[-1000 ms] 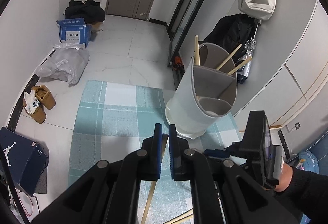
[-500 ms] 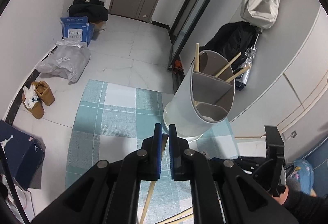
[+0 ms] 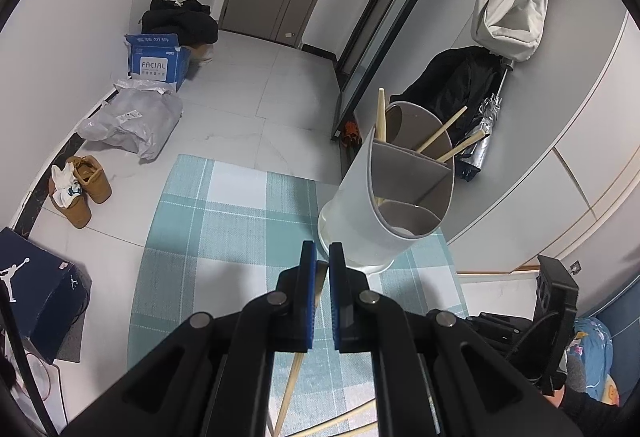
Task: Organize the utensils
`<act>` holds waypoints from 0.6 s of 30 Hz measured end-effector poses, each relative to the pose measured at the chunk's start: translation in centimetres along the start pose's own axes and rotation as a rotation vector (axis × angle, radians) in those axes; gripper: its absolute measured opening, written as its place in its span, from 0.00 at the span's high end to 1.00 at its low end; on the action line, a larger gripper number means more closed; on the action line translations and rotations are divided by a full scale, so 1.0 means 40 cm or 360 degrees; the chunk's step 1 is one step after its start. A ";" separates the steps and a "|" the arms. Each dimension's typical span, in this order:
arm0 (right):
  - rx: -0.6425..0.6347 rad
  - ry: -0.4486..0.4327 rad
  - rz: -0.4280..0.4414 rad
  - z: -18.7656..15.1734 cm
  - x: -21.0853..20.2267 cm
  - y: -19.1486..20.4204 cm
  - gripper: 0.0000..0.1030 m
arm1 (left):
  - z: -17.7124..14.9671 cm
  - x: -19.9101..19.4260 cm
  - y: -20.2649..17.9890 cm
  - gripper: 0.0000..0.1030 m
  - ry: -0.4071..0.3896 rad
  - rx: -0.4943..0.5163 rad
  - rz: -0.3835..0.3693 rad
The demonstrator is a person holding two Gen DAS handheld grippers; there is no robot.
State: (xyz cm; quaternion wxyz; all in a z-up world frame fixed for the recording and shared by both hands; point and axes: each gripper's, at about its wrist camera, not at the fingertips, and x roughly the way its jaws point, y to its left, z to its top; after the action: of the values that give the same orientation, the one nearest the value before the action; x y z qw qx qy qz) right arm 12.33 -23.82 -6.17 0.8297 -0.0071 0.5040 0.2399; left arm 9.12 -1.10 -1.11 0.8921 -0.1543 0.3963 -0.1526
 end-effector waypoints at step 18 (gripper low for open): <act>-0.0085 0.0445 0.0044 -0.055 0.101 0.064 0.70 | 0.005 -0.005 0.033 0.97 0.0012 -0.0064 -0.0017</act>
State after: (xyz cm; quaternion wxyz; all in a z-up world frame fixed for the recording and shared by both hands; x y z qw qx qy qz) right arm 10.97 -20.53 -10.06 0.7475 -0.0555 0.6081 0.2614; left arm 9.36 0.22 -1.37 0.8864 -0.1737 0.4020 -0.1499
